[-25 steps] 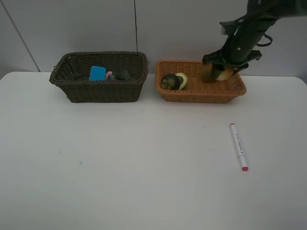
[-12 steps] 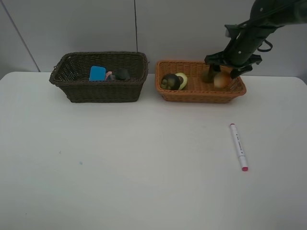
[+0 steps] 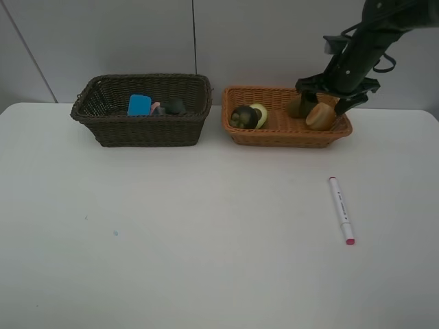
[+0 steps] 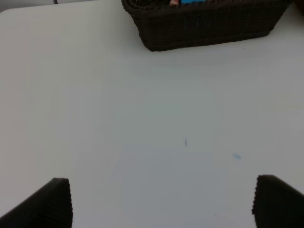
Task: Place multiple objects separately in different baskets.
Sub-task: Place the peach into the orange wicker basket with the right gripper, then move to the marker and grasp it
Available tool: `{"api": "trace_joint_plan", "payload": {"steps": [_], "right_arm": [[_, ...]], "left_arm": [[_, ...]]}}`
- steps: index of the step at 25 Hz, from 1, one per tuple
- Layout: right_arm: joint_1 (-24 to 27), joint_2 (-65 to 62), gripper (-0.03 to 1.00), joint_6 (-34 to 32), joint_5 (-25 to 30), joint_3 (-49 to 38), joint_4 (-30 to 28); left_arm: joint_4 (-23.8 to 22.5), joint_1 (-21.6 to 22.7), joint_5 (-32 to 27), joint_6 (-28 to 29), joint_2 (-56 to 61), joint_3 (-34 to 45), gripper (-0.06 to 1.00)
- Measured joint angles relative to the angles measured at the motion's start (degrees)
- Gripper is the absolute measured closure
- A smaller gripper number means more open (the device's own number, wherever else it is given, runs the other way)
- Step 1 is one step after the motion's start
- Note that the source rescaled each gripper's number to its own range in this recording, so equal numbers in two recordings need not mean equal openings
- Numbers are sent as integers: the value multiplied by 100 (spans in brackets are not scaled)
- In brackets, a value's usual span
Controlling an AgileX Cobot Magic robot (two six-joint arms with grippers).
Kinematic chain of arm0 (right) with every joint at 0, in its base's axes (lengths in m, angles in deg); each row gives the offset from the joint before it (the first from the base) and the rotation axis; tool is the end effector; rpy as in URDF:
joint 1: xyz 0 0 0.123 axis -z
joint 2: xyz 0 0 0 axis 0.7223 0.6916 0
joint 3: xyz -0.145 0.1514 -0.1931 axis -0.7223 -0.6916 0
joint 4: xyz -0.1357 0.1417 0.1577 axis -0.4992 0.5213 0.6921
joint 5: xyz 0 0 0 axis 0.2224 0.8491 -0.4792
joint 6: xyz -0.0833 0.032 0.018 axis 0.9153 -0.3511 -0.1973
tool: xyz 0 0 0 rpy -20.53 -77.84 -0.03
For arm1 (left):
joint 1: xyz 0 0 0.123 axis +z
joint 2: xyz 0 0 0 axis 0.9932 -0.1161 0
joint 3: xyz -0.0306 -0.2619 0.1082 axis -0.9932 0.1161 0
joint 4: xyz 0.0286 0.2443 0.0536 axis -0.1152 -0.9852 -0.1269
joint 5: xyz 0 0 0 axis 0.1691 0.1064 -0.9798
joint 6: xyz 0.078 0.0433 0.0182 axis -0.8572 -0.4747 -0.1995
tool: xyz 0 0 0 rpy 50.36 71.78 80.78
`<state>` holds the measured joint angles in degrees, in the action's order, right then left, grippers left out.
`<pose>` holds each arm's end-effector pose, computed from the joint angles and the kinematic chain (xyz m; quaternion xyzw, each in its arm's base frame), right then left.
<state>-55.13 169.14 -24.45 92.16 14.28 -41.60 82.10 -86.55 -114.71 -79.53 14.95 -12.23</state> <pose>0.4372 0.0683 0.2063 -0.0807 0.9841 0.0116 0.1581 -0.0070 -0.0011 0.2788 0.0474 0.8491 -0.0096 0.5260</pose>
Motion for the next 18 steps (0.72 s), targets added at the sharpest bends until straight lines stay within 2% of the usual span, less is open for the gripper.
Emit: {"api": "trace_joint_plan", "payload": {"steps": [5, 7, 12, 16, 18], "right_arm": [[0, -502, -2, 0, 1293, 0, 0], [0, -620, -2, -49, 1565, 0, 0], [-5, -906, -2, -135, 1612, -505, 112], [-5, -1146, -2, -147, 1581, -1588, 118], [-5, -1183, -2, -147, 1280, -2085, 173]], "left_arm": [[0, 0, 0, 0, 0, 0, 2], [0, 0, 0, 0, 0, 0, 2], [0, 0, 0, -4, 0, 0, 2], [0, 0, 0, -4, 0, 0, 2], [0, 0, 0, -16, 0, 0, 2]]}}
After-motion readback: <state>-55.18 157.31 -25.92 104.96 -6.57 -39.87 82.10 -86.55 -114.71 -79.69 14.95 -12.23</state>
